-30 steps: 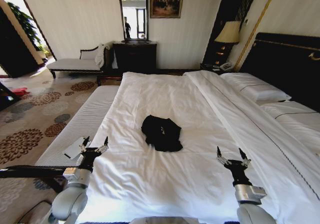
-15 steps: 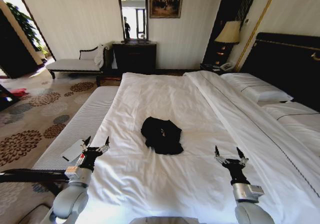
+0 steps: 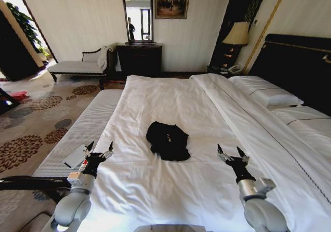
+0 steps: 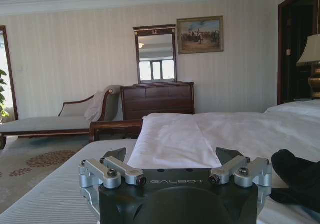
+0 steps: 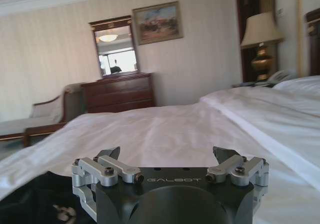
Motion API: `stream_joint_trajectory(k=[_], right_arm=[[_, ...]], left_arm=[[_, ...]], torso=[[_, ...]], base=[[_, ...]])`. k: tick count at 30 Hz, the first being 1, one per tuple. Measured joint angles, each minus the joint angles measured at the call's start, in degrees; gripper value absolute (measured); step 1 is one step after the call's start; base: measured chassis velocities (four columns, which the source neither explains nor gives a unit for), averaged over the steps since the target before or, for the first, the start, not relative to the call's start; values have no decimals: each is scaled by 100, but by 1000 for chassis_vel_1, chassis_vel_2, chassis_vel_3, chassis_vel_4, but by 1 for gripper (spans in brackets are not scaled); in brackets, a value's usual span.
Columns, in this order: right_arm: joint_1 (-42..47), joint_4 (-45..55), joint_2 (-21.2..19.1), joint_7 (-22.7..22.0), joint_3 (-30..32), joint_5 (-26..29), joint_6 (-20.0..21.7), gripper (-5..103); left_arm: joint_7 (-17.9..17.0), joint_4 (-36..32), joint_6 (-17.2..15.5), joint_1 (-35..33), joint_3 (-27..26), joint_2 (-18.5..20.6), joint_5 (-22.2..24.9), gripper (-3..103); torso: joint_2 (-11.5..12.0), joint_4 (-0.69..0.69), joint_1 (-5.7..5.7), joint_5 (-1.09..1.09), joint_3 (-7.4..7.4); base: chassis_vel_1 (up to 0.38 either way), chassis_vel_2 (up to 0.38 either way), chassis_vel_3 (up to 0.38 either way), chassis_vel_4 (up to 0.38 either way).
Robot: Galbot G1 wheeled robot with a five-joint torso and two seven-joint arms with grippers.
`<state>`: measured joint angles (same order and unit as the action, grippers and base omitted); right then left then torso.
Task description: Fold the clothes on the bed.
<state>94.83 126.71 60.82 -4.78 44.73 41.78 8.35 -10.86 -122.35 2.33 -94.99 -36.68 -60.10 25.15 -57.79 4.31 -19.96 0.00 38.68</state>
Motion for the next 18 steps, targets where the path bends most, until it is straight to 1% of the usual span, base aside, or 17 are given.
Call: stream_joint_trajectory(k=[2,3,5,7,9,10,11,12,13,14,15,16,17,18], right_arm=[[-426,-71,-582,-61,-87,741,313,100],[-426,-71,-582,-61,-87,741,313,100],[-944,-314,-1111,-70,-287,1466,606,100],[-1439,-650,-1570,-59,-569,2114,816,100],[-1648,-845,-1854,5,-648,2551,872,100],[-1648,-845,-1854,5,-648,2551,872,100],[-1706,-1011,-2119,98,-640,2997,890,100],[-1764,-1121,-2233,120,-719,3157,896,100],[-1900,-1280,-2363,130,-915,3318,920,100],[-2113,-1444,-2462,150,-1140,3461,955,100],[-2557,-1709,-2567,165,-1511,3611,1008,100],[-2557,-1709,-2567,165,-1511,3611,1008,100],[-2881,-1886,-2609,180,-1799,3673,1050,100],[-3177,-2051,-2629,203,-2076,3694,1075,100]], left_arm=[[10,-2,1,-13,-5,20,7,100],[10,-2,1,-13,-5,20,7,100],[13,-3,3,-13,-2,36,19,100],[12,22,-8,24,43,52,30,100],[-25,88,-49,171,202,118,63,100],[-25,88,-49,171,202,118,63,100],[-53,199,-118,423,484,237,120,100],[-56,222,-132,461,545,255,128,100],[-58,237,-134,468,571,258,131,100],[-58,252,-139,457,588,250,142,100],[-60,266,-139,433,587,235,168,100],[-60,266,-139,433,587,235,168,100],[-58,275,-138,418,588,228,189,100],[-59,282,-138,416,586,229,199,100]], torso=[[0,-1,0,2,0],[0,-1,0,2,0],[0,0,0,2,0],[1,-3,-1,2,1],[0,-7,-1,3,1],[0,-7,-1,3,1],[1,1,-1,-5,1],[0,15,-2,-2,1],[1,16,-2,-3,1],[1,8,-1,4,1],[0,3,-1,4,0],[0,3,-1,4,0],[0,-3,-1,0,0],[1,-4,-1,1,0]], base=[[0,0,0,0],[0,0,0,0],[0,0,0,0],[0,0,0,0],[0,0,0,0],[0,0,0,0],[0,0,0,0],[0,0,0,0],[0,0,0,0],[0,0,0,0],[0,0,0,0],[0,0,0,0],[0,0,0,0],[0,0,0,0]])
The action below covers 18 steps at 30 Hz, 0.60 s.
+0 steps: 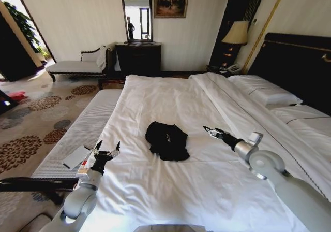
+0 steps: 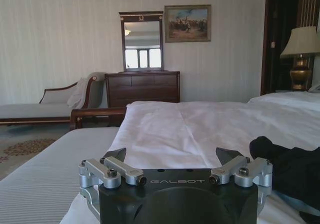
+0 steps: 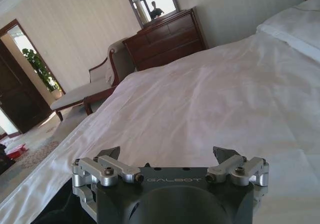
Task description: Fold the clothes on the bed.
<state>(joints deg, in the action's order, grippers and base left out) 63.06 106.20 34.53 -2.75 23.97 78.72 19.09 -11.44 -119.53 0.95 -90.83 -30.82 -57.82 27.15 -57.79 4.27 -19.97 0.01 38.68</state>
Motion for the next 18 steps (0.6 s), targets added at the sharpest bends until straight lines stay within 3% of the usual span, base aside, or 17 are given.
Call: stream_joint_trajectory(k=[2,7,11,12,18], right_arm=[[-574,-310,4,36,-564,2,35,100],[-1181,-552,61,77,-1116,-3,109,100],[-2355,-1032,196,152,-2166,-57,208,100],[-2355,-1032,196,152,-2166,-57,208,100],[-3295,-1643,542,161,-3219,1,353,100]], left_arm=[[0,5,0,28,-1,40,33,100],[-5,5,-19,92,12,158,99,100],[-16,20,-49,158,70,396,177,100],[-16,20,-49,158,70,396,177,100],[-18,34,-54,165,91,495,184,100]], torso=[[0,-1,0,-1,0],[1,3,-1,-1,1],[0,4,0,-1,0],[0,4,0,-1,0],[0,2,0,-5,0]], base=[[0,0,0,0],[0,0,0,0],[0,0,0,0],[0,0,0,0],[0,0,0,0]])
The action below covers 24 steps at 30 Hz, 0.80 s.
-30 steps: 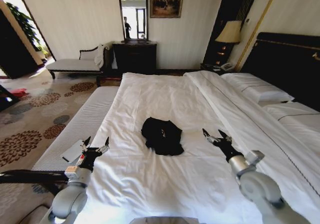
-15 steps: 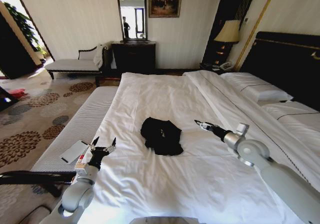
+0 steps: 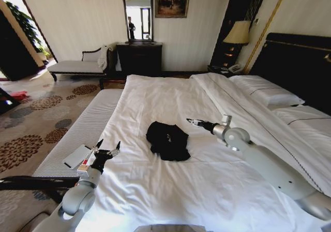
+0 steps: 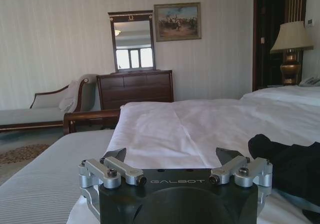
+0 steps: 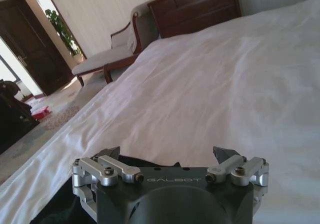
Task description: Fold the clothes on the bed.
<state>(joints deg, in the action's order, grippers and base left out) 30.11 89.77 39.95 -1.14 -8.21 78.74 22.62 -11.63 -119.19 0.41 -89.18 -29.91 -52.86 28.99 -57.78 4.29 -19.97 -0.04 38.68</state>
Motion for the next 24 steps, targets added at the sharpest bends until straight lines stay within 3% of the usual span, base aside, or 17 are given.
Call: stream_joint_trajectory(k=[8,24], right_arm=[[-686,-866,488,56,-911,-218,93,100],[-1283,-1600,845,67,-1493,-426,188,100]], left_arm=[[2,3,12,-56,-66,-105,23,100],[3,52,29,-40,-28,-254,-6,100]], torso=[[0,2,1,4,0],[-1,2,1,4,-1]], base=[[0,0,0,0],[0,0,0,0]])
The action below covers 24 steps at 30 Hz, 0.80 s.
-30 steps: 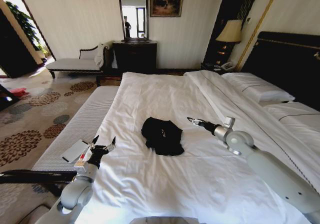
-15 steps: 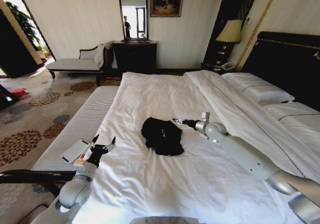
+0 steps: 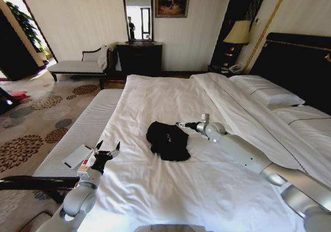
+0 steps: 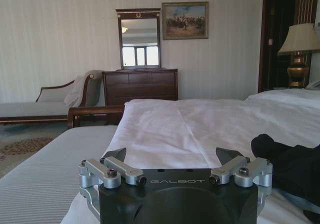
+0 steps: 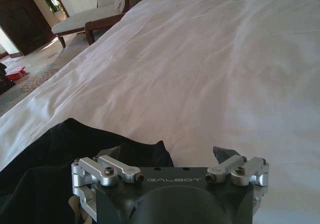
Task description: Fold the clothes on the bed.
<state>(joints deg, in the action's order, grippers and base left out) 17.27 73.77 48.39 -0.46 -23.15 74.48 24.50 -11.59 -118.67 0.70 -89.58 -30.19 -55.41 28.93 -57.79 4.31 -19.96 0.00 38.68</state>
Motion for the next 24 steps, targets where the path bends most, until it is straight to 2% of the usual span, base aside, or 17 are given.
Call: stream_joint_trajectory(k=[3,7,16,19,20,22,23,24], right_arm=[[97,-1,38,0,3,-39,13,103],[279,52,63,-2,20,-136,-23,95],[428,-35,144,-49,60,-212,-112,89],[438,-31,187,-91,78,-132,-178,74],[438,-31,187,-91,78,-132,-178,74],[442,-21,206,-96,86,-100,-197,63],[444,-20,212,-96,86,-94,-202,63],[445,-20,214,-96,86,-93,-203,58]], left_arm=[[2,10,4,-4,-2,-8,-3,100],[5,30,6,2,5,-18,-13,100],[13,9,15,-13,12,-55,-47,100],[24,58,39,-11,11,-67,-90,100],[24,58,39,-11,11,-67,-90,100],[31,84,68,-11,10,-79,-105,100],[33,87,73,-11,10,-84,-107,100],[34,87,76,-13,10,-86,-108,100]], torso=[[0,-1,0,0,0],[0,0,0,0,0],[0,0,0,0,0],[0,-1,0,1,0],[0,-1,0,1,0],[0,-1,0,0,0],[0,-2,0,0,0],[0,-1,1,0,0]], base=[[0,0,0,0],[0,0,0,0],[0,0,0,0],[0,0,0,0],[0,0,0,0],[0,0,0,0],[0,0,0,0],[0,0,0,0]])
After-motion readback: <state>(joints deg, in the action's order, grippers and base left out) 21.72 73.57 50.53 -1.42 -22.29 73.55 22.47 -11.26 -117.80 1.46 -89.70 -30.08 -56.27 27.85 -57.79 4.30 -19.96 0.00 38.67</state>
